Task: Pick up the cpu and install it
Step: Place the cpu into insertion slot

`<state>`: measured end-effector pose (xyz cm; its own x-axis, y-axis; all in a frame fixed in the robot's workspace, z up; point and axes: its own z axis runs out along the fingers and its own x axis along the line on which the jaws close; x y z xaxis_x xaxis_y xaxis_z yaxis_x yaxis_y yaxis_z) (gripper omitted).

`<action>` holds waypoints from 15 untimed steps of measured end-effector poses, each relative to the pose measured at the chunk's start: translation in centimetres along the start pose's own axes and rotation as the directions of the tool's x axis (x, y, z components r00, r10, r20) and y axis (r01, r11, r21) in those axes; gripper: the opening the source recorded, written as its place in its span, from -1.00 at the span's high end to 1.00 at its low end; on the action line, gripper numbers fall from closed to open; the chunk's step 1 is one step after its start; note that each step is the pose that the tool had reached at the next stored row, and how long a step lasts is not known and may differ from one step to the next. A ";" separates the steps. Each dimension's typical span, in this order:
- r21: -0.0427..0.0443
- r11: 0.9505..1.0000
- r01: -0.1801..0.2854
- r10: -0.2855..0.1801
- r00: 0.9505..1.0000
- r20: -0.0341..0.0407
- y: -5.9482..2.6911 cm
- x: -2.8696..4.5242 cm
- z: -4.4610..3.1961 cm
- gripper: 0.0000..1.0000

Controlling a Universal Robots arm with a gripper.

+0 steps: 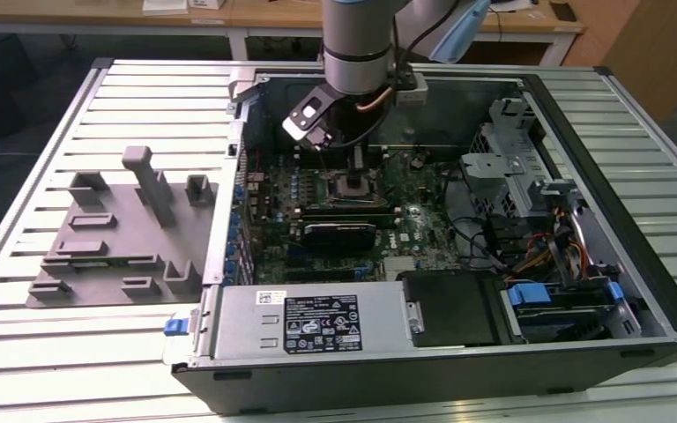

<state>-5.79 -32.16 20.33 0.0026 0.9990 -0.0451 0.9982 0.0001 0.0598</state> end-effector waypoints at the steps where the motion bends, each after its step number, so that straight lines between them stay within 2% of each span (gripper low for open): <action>1: 0.000 1.000 0.000 0.000 1.000 0.000 0.01 -0.01 -0.19 0.79; 15: -0.002 1.000 0.000 0.000 1.000 0.000 0.29 -0.22 -4.78 0.79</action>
<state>-5.79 -32.16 25.12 0.0030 0.9990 -0.0452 0.9981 -0.0001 0.0622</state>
